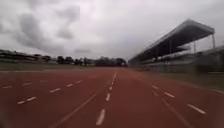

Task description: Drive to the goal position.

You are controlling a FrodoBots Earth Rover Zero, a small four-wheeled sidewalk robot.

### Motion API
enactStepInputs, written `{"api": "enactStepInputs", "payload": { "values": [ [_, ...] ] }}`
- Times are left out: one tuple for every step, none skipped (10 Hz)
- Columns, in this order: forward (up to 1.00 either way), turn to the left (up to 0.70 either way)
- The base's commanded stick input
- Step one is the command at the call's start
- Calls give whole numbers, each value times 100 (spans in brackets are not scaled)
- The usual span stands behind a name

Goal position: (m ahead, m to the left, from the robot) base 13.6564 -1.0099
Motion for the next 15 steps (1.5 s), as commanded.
{"api": "enactStepInputs", "payload": {
  "values": [
    [50, 0],
    [50, 0],
    [50, 0],
    [50, 0],
    [50, 0],
    [50, 0],
    [50, 0],
    [50, 0],
    [50, 0],
    [50, 0],
    [50, 0],
    [50, 0],
    [50, 0],
    [50, 0],
    [50, 0]
  ]
}}
